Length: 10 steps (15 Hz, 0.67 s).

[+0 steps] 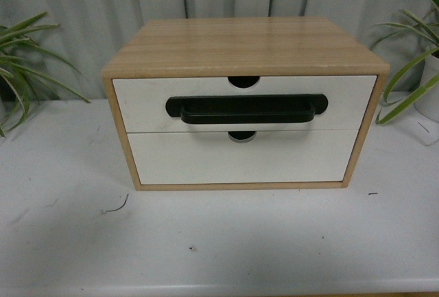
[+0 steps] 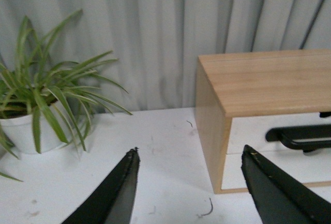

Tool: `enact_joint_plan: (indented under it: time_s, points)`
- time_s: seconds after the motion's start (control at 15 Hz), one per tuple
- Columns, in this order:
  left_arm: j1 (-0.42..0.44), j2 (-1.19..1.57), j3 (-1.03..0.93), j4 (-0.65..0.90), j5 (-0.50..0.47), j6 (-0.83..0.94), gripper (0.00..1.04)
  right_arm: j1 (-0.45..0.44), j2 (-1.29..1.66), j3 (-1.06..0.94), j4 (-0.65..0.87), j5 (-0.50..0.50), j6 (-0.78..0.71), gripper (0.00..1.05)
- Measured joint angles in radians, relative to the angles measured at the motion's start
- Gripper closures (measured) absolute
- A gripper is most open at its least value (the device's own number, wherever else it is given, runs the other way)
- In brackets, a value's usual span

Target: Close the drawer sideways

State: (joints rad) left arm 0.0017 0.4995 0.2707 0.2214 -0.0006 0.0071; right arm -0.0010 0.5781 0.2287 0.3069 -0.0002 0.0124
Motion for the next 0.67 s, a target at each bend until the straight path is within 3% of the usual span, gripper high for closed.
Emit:
enact_joint_plan:
  time_s: [0.2, 0.27, 0.33, 0.67]
  points:
    - [-0.005, -0.078, -0.087, 0.018, 0.000, -0.001, 0.81, 0.001, -0.113, -0.071, -0.001, 0.000, -0.006, 0.94]
    - [-0.005, -0.096, -0.103, 0.019, 0.001, -0.001, 0.91, 0.001, -0.134, -0.101, -0.013, 0.000, -0.011, 1.03]
    - [-0.005, -0.114, -0.127, 0.018, 0.001, -0.001, 1.04, 0.001, -0.158, -0.113, -0.017, 0.000, -0.010, 1.03]
    - [-0.005, -0.220, -0.199, -0.018, 0.001, -0.003, 1.03, 0.001, -0.274, -0.172, -0.067, 0.000, -0.011, 1.03]
